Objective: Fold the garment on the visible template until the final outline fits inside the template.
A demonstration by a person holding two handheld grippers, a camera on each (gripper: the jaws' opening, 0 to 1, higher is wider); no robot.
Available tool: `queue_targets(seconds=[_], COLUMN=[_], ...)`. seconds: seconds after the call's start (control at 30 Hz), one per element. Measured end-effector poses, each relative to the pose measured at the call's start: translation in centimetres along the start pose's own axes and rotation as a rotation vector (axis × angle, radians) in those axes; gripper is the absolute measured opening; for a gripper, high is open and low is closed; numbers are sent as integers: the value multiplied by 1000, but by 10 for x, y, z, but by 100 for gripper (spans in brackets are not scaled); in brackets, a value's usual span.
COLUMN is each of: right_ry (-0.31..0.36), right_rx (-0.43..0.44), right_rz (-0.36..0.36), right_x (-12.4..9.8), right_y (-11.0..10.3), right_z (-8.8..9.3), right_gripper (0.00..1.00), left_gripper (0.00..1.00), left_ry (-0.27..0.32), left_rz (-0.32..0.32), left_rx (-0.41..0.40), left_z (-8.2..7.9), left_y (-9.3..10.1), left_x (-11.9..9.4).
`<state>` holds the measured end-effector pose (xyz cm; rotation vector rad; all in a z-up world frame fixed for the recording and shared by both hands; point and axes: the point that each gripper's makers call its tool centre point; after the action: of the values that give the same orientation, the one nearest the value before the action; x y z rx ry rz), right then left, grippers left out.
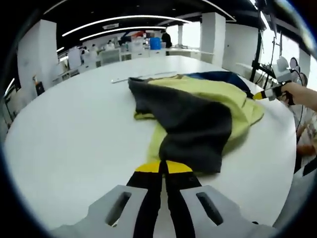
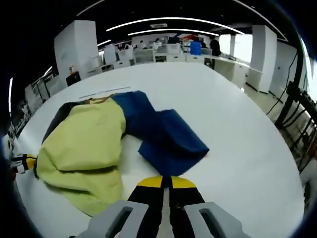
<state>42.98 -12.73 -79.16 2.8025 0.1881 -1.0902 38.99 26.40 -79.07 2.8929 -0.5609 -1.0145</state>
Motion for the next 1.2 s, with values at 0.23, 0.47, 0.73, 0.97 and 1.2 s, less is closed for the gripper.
queue_targets(seconds=[0.23,0.47,0.73,0.97,1.2], right_ry=[23,39,51,58,18], right_rx=[-44,-111,-180,-180,-189], right_rz=[-8,-34,-38,-43,-65], right_x=[-12,-29,-49,-62,-63], right_y=[9,20,51,74,87], right_z=[-9,-15,-24,-31,-29], right_gripper=[0,0,0,0,0], left_gripper=[0,0,0,0,0], left_ry=[68,173,265,290,263], left_rz=[21,-19,-111,-229,-388], left_rx=[-30,-43,-55,-73,-58], left_z=[-22,-60,-92,-96,-88], left_y=[3,-6,-39,-80,-127], left_x=[-18,-39,-71,-95,-107])
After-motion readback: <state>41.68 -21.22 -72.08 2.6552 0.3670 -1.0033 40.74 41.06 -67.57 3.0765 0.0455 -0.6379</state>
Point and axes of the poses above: the point that each gripper's makers call its tool centre point, and the gripper's own axes: x roughly forward along the fingers, y roughly to its right, z roughly out of its underside, and after that the axes turned 9 degrees about -x, right-handed
